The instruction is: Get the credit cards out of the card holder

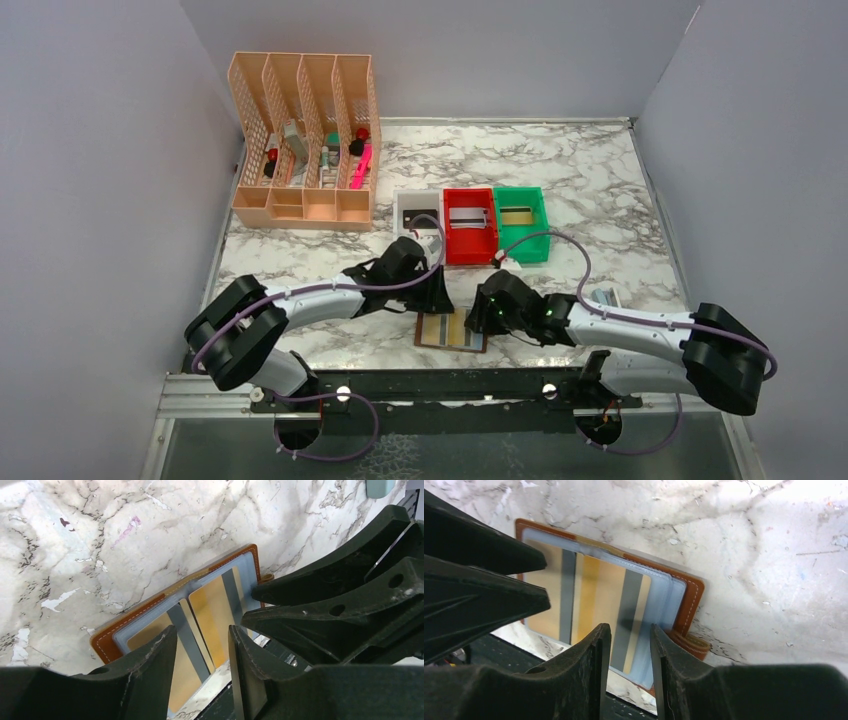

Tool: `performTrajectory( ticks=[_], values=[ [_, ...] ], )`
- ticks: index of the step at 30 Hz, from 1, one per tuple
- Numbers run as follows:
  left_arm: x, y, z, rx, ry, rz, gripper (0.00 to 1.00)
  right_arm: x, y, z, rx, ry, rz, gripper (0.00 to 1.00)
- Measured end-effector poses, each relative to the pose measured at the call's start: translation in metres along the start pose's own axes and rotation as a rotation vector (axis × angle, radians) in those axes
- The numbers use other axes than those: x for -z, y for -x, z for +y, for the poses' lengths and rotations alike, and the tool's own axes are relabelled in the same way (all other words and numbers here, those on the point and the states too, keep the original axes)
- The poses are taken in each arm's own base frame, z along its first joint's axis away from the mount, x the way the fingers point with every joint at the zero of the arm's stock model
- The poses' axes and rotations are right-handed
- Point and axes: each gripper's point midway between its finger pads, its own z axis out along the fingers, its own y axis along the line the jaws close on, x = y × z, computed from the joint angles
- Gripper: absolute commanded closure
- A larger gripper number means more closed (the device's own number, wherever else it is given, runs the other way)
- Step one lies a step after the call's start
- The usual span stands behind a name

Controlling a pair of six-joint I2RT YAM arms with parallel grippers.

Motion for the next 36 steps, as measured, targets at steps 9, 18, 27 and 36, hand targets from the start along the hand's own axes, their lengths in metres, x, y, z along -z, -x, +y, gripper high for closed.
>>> performTrajectory(
  ticks=[9, 18, 27, 36],
  values=[
    [-0.001, -0.011, 0.008, 0.012, 0.003, 0.013, 0.55, -0.004, -0.009, -0.01, -0.011, -0.014, 0.013, 0.75],
    [-0.001, -0.014, 0.004, 0.007, -0.025, 0.012, 0.57, -0.009, -0.008, -0.005, -0.027, 0.0, 0.007, 0.76],
    [-0.002, -0.025, 0.007, 0.038, -0.035, 0.023, 0.64, -0.012, -0.008, -0.003, -0.038, 0.006, 0.006, 0.76],
    [-0.007, -0.03, 0.004, 0.06, -0.057, 0.034, 0.79, -0.013, -0.008, -0.002, -0.052, 0.008, 0.005, 0.76]
  ],
)
